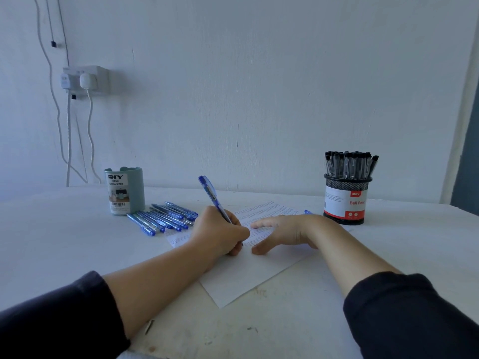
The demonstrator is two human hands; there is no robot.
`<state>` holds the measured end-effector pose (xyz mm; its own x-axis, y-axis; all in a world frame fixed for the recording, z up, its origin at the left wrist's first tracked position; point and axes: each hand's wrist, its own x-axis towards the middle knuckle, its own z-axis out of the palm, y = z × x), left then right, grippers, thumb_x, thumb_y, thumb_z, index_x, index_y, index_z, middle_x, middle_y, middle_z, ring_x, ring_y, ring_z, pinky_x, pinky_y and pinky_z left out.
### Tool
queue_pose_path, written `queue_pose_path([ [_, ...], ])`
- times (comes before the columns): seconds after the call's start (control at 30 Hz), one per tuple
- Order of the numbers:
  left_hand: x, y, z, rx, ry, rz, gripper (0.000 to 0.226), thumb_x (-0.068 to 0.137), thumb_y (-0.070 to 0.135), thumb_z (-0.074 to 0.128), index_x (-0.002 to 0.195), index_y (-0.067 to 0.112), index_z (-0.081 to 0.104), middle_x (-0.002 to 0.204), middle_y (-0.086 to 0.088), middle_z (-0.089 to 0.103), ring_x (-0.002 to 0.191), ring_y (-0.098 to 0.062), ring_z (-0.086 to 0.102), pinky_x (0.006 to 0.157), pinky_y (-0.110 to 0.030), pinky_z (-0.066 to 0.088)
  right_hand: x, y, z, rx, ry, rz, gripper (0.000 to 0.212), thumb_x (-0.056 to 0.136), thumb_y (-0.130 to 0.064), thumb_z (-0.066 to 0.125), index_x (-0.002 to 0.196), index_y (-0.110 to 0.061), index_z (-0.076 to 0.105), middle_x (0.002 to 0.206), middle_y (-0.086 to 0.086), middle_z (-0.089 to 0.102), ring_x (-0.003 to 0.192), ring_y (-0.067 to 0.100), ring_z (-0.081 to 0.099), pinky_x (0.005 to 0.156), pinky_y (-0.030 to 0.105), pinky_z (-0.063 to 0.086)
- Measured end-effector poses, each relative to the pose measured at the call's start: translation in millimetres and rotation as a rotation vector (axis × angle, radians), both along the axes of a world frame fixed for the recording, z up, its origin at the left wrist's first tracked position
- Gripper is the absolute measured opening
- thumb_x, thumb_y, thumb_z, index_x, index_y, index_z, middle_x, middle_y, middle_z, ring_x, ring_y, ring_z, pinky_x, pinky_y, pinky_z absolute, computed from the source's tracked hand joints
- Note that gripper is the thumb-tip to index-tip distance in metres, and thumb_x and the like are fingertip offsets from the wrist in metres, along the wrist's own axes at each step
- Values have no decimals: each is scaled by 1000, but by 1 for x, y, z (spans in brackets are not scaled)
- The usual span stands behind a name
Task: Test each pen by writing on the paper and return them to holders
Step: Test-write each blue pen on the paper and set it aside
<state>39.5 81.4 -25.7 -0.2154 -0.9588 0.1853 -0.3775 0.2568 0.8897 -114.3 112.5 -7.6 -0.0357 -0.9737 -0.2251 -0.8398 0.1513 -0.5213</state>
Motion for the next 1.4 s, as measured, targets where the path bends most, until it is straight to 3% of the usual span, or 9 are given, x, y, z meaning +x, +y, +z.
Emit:
queue_pose_path([
  [0.77, -1, 2, 1, -8, -18, -42, 15, 71, -1, 64, 83, -10, 66, 58, -14, 61, 43, -17, 55, 52, -24, 53, 2, 4, 2, 4, 2, -1, 75, 81, -44, 69, 145, -41, 30, 156, -9, 20, 143, 16, 19, 113, 35, 17],
  [1.13, 0, -1, -1, 1, 9, -57, 4, 71, -3, 64, 75, -4, 66, 52, -10, 60, 41, -15, 54, 48, -21, 51, 2, 4, 3, 8, 0, 0, 75, 81, -44, 69, 145, -42, 30, 156, -8, 21, 143, 17, 18, 113, 36, 17],
  [1.2, 1, -3, 0, 34, 113, -61, 4, 74, -5, 61, 71, -2, 62, 51, -10, 58, 39, -15, 52, 43, -19, 48, 2, 5, 3, 4, 11, 9, 74, 82, -44, 68, 145, -41, 30, 156, -9, 21, 143, 16, 19, 113, 36, 17],
  [1.3, 7, -10, 4, 193, 466, -40, 17, 83, -3, 54, 66, 1, 54, 56, -12, 55, 41, -16, 49, 38, -19, 41, 1, 5, 2, -5, 29, 22, 74, 82, -45, 67, 146, -39, 31, 156, -9, 22, 143, 16, 19, 113, 36, 16],
  [1.4, 10, -14, 10, 294, 619, 5, 26, 90, 12, 48, 65, 7, 54, 63, -9, 57, 51, -17, 48, 46, -24, 38, 0, 5, 2, -11, 49, 21, 73, 81, -47, 67, 144, -42, 31, 156, -8, 22, 143, 17, 19, 114, 38, 17],
])
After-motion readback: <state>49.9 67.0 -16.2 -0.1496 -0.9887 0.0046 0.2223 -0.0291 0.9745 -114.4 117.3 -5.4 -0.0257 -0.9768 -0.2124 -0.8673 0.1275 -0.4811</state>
